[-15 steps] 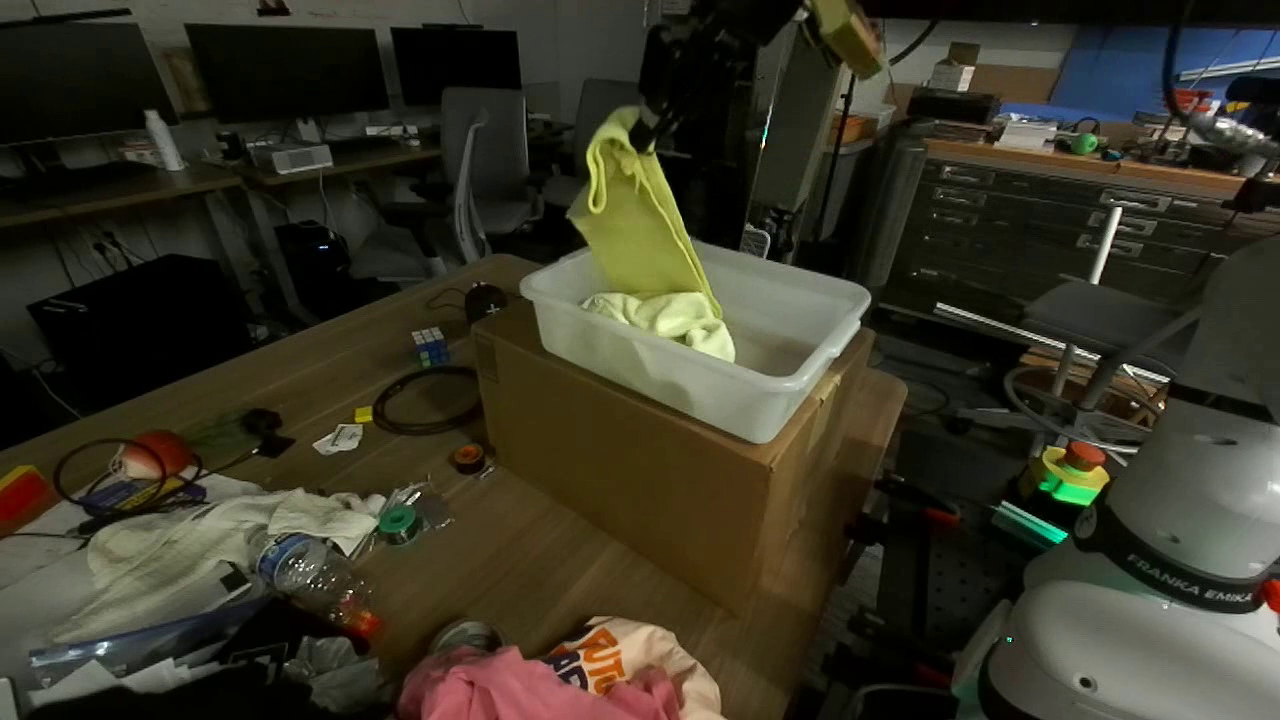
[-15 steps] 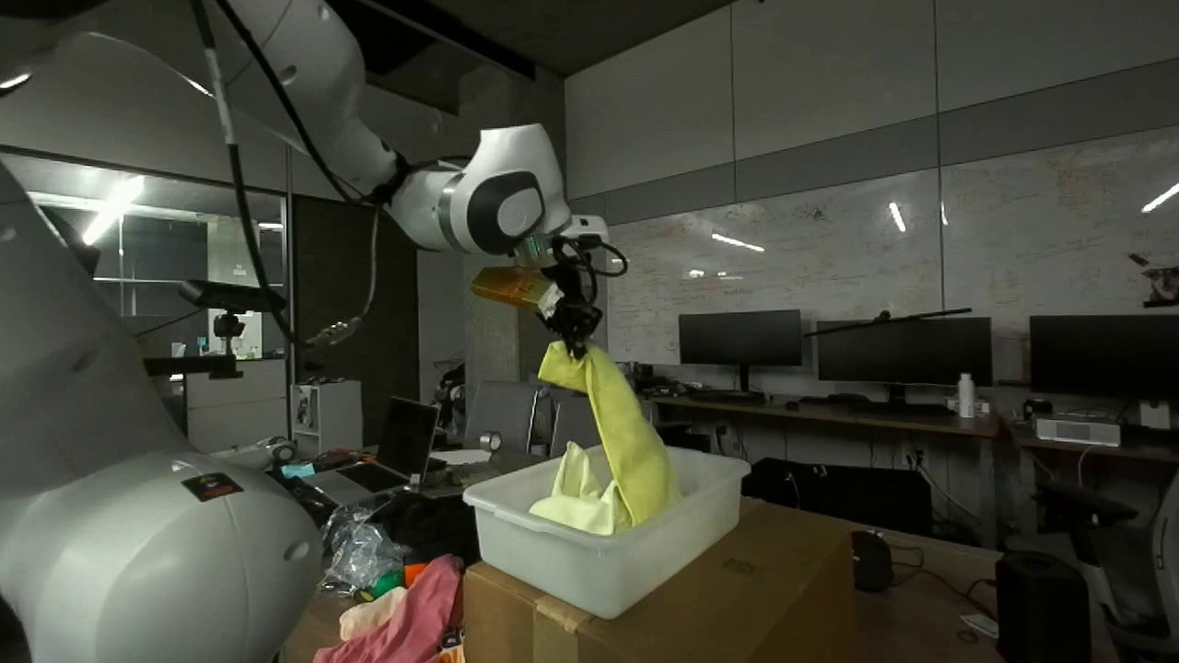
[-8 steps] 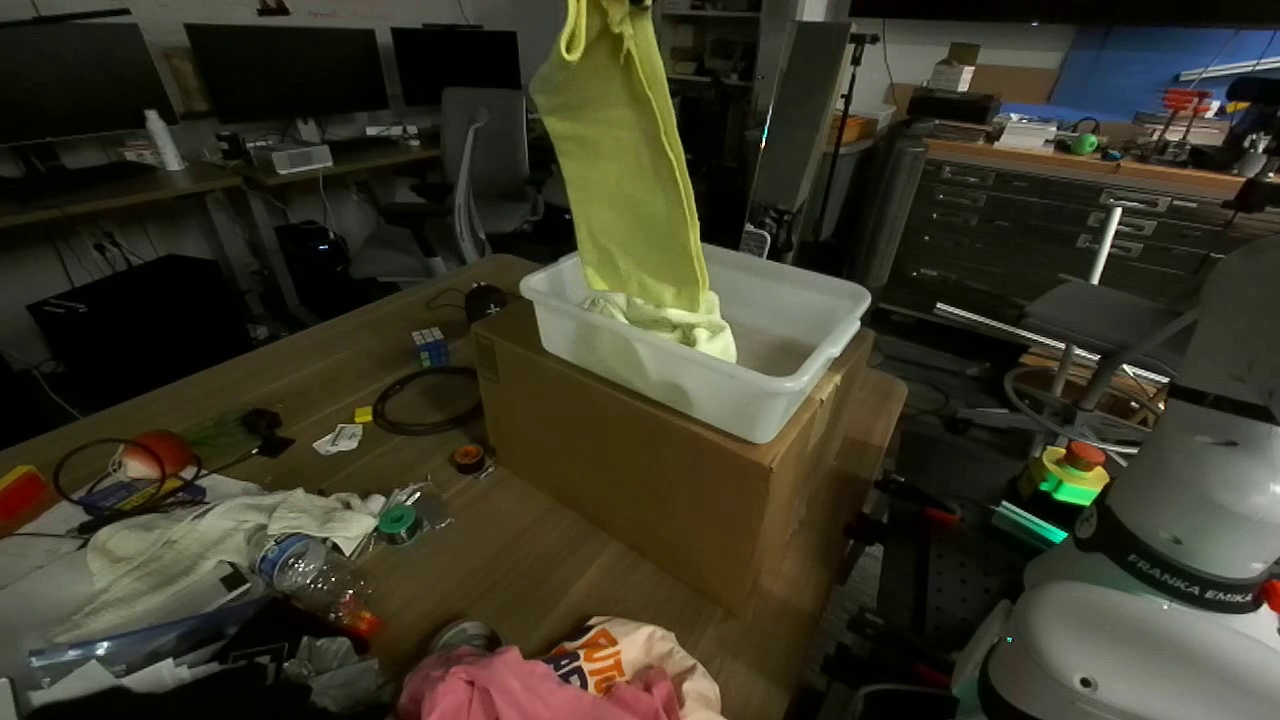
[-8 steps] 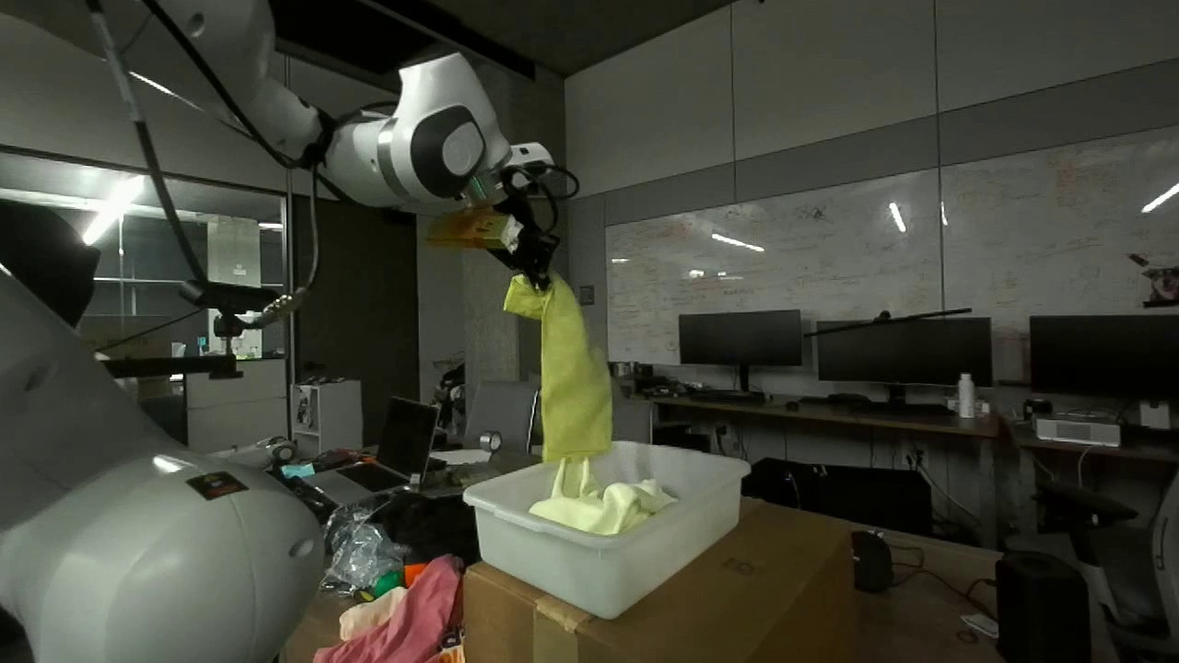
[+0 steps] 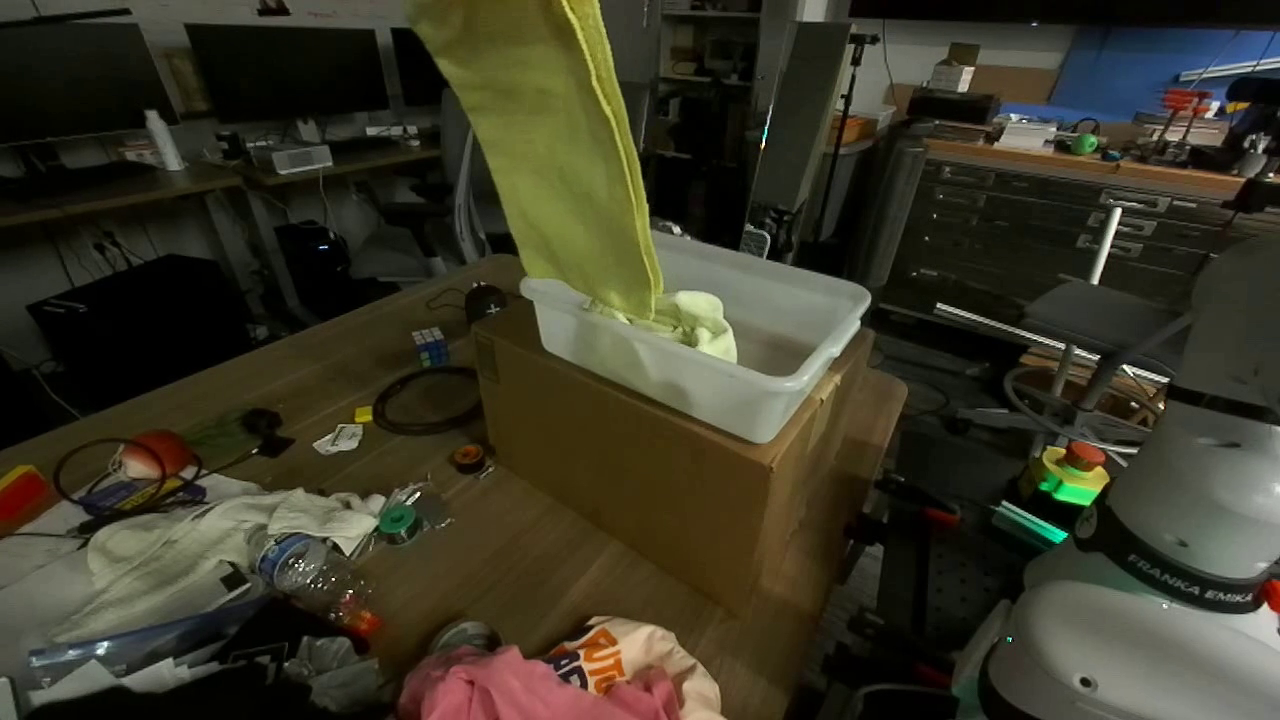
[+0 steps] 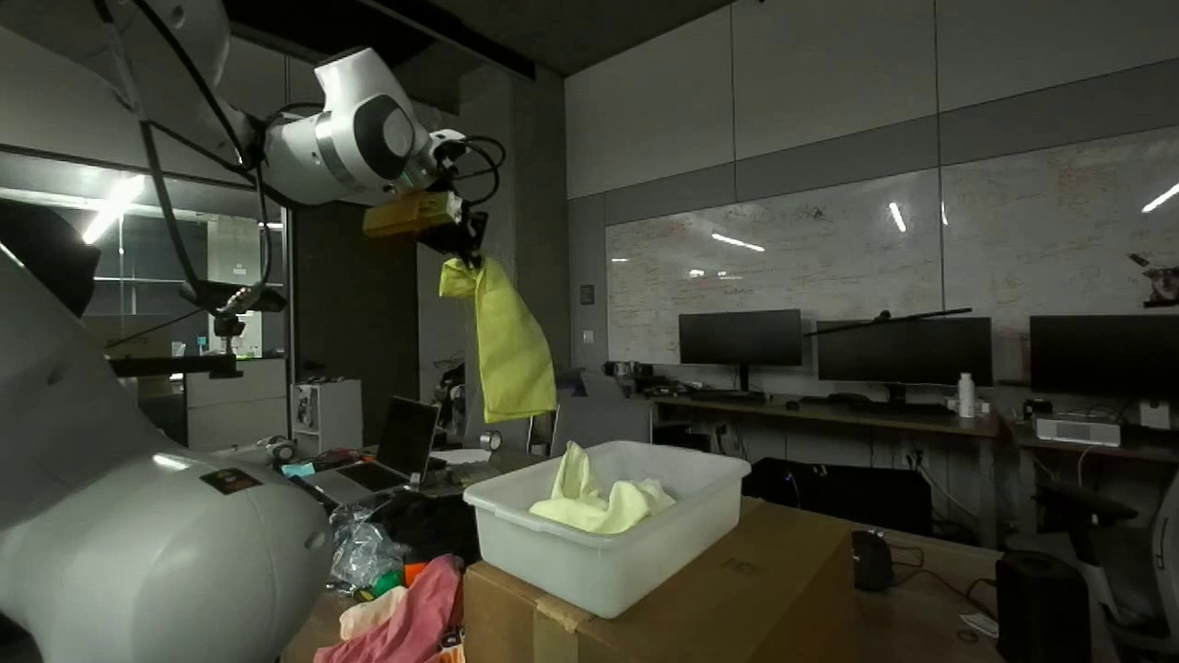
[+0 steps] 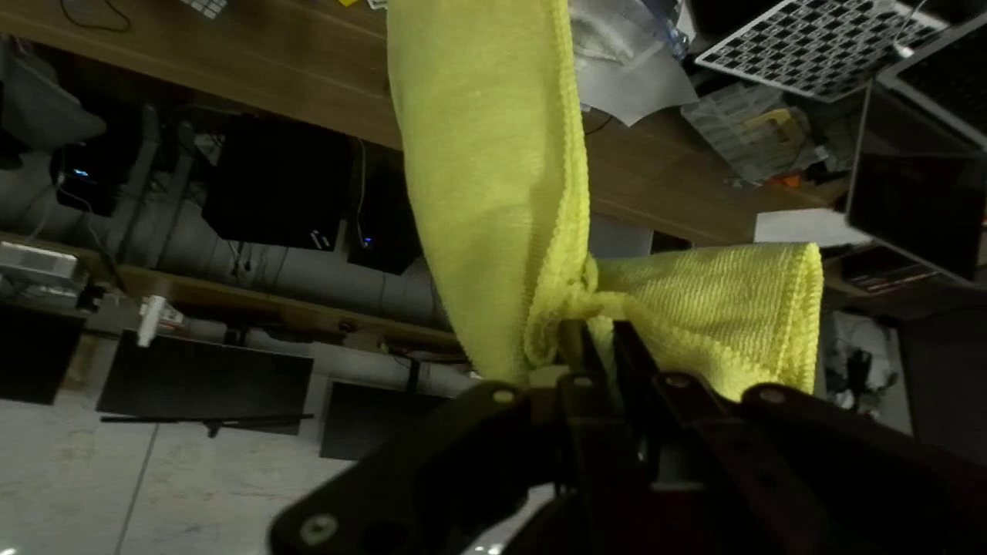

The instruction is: Pick up the clothes from the container and put them on the table.

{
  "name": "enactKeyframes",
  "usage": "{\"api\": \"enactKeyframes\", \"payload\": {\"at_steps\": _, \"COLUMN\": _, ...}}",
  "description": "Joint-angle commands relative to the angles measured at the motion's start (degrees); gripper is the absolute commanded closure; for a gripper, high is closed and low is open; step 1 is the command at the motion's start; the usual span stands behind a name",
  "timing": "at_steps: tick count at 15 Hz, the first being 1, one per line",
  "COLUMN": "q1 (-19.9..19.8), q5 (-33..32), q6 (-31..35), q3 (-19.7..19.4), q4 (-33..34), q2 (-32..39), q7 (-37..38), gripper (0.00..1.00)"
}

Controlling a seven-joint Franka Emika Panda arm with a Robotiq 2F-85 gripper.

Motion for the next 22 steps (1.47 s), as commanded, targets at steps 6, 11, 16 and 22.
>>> {"api": "enactKeyframes", "payload": {"at_steps": 6, "q1": 4.05, "q5": -8.56, "q6": -6.53, "q3": 5.35, "q4": 8.78, "q2": 11.15, "q7": -1.74, "gripper": 0.55}}
{"api": "enactKeyframes", "payload": {"at_steps": 11, "q1": 3.98, "q5": -10.46, "q6": -9.52, "q3": 4.22, "q4": 8.94, "q2": 12.4, "q7": -1.42, "gripper": 0.16}}
{"api": "enactKeyframes", "payload": {"at_steps": 16, "q1": -0.84, "q5": -14.98, "q6": -13.81, "q3": 1.78, "q4": 5.9, "q2": 10.23, "q7": 5.0, "gripper": 0.0}}
{"api": "enactKeyframes", "payload": {"at_steps": 22, "q1": -6.35, "q5": -19.84, "q6": -20.6, "q3": -1.5, "q4": 0.78, "q2": 11.03, "q7": 13.11, "gripper": 0.0}}
